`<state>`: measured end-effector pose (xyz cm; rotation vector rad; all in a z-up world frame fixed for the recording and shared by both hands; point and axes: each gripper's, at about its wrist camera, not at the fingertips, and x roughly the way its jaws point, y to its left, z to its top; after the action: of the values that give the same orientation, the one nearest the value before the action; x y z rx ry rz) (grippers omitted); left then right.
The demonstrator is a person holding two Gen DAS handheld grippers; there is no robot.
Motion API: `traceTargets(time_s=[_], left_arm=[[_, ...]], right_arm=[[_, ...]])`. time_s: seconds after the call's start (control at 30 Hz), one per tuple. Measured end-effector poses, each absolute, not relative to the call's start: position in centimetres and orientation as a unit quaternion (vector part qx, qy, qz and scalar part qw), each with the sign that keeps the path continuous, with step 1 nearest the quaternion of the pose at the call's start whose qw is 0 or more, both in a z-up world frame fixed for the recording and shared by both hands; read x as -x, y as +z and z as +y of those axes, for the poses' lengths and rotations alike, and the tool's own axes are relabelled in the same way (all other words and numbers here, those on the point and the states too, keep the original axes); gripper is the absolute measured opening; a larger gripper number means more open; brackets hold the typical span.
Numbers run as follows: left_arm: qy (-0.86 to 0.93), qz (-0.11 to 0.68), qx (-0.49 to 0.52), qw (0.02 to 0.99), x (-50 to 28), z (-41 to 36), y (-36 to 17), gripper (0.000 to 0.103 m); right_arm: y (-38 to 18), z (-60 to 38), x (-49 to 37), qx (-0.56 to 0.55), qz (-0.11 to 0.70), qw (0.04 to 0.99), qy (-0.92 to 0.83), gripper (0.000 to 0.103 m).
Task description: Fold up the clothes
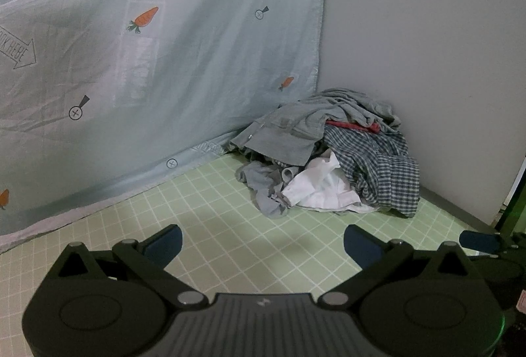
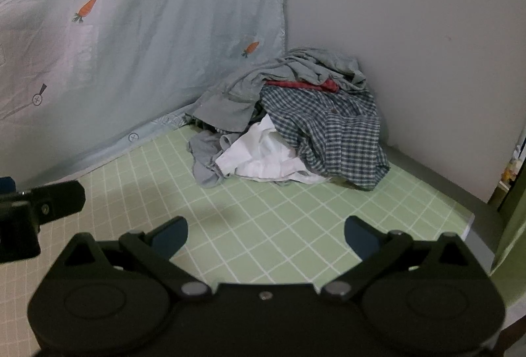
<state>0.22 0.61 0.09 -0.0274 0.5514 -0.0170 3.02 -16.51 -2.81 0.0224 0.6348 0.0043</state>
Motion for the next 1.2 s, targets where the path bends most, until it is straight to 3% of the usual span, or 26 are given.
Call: traceTargets(time_s=[1.2], left_arm=[[-0.005, 0.276, 0.008, 0.961, 0.22, 0.28, 0.29, 0.103]], right_arm=[[-2.73, -16.78, -3.08, -0.019, 0.304, 0.952, 0.003, 0.103]])
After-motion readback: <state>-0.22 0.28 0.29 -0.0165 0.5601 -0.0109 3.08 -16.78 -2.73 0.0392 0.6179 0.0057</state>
